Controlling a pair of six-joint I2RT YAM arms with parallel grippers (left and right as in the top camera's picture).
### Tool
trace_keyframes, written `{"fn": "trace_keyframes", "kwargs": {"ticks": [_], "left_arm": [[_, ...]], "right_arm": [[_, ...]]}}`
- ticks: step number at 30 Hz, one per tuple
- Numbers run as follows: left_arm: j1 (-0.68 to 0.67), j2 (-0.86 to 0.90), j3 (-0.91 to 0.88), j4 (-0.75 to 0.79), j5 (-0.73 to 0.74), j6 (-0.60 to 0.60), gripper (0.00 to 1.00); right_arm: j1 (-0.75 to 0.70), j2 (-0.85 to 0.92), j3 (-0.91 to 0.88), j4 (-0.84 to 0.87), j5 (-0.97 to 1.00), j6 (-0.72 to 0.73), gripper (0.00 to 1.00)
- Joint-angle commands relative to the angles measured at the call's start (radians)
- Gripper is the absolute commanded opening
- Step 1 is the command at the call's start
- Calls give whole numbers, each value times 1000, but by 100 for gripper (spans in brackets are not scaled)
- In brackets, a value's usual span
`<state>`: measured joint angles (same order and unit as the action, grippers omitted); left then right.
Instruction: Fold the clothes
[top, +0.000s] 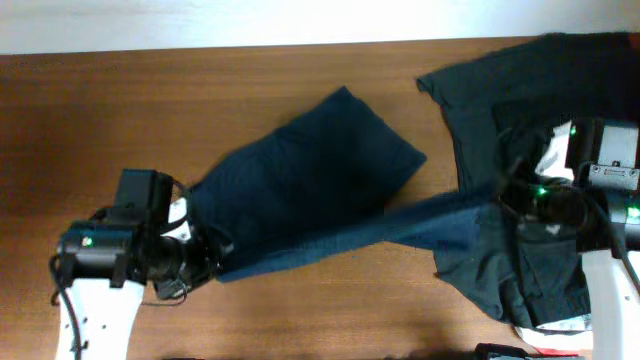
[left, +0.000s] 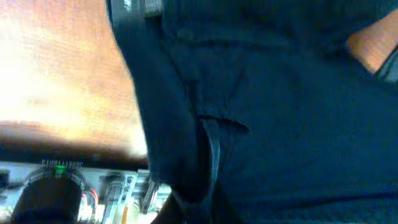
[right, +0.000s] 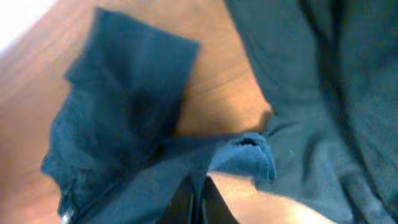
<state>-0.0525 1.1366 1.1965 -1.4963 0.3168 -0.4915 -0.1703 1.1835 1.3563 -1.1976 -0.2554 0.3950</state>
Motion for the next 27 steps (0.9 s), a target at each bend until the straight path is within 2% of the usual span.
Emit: {"fn": "trace_keyframes", "kwargs": {"ticks": [1, 4, 7, 10, 15, 18, 23, 24, 25, 26, 27], "left_arm": [[47, 5, -11, 68, -252, 7, 0], [47, 71, -61, 167, -235, -51, 0], [49, 151, -106, 275, -235, -173, 0], [99, 250, -112, 416, -238, -240, 0], [130, 462, -115, 521, -238, -332, 0], [130, 567, -115, 603, -235, -335, 0], [135, 587, -115, 764, -237, -335, 5], [137, 587, -115, 791, -236, -335, 11], [145, 587, -115, 821, -230, -335, 47], [169, 585, -113, 885, -202, -335, 69], [190, 583, -109, 938, -154, -334, 71]], "right_arm": [[-6, 62, 23, 221, 142, -93, 4], [108, 163, 23, 423, 125, -166, 4], [199, 280, 23, 585, 136, -216, 4], [227, 406, 23, 686, 134, -215, 4], [279, 581, 23, 858, 131, -215, 4], [303, 672, 23, 958, 132, -216, 4], [336, 749, 22, 1122, 124, -215, 4], [351, 754, 22, 1195, 123, -214, 5], [361, 755, 22, 1239, 117, -212, 27], [366, 753, 23, 1258, 116, -212, 69], [363, 753, 23, 1238, 117, -212, 83]]}}
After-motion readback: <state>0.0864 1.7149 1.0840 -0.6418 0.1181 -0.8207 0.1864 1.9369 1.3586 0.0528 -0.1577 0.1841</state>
